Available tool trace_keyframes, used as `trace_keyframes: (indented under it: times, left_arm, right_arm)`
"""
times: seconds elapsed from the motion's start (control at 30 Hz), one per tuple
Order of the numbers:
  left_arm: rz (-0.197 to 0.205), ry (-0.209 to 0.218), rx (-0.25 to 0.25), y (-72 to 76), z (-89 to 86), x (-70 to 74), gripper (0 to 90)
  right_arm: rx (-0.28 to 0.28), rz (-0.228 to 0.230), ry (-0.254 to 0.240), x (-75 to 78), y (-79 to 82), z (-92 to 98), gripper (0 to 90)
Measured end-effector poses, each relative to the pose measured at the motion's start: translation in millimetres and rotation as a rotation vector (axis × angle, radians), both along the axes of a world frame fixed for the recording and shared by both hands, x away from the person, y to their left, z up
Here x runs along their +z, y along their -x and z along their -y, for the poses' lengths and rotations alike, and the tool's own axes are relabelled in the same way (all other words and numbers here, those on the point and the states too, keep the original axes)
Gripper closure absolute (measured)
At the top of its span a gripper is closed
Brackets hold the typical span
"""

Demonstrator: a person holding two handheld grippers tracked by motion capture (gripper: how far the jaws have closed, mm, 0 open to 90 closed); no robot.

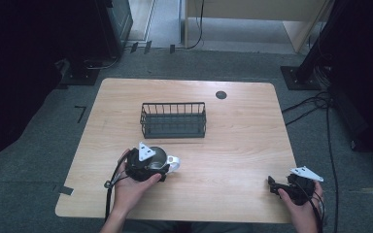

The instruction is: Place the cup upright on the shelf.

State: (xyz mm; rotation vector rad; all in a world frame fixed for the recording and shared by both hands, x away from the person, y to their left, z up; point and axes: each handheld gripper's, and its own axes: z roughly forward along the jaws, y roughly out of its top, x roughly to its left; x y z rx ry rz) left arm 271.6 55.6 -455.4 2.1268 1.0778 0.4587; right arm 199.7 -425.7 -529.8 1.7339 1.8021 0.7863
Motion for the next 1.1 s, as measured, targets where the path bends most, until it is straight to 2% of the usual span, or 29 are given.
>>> trace_keyframes:
  times: [0.17,0.57,0.77,1.1]
  left_arm:
    - [0.011,0.019,-0.005,-7.5,-2.7,12.5,7.1]
    - [0.033,0.03,-0.029,-27.6,0.8,43.8,7.2]
    - [0.032,0.039,-0.049,-38.8,3.1,56.6,7.2]
    - [0.044,0.046,-0.056,-59.7,5.9,80.5,7.2]
  right_arm:
    - [0.0,0.001,-0.001,-0.1,0.0,0.0,0.0]
    - [0.0,0.001,-0.001,0.0,0.0,0.0,0.0]
    - [-0.001,0.0,-0.001,0.0,0.0,-0.1,0.0]
    - [0.001,0.001,0.0,-0.1,0.0,0.0,0.0]
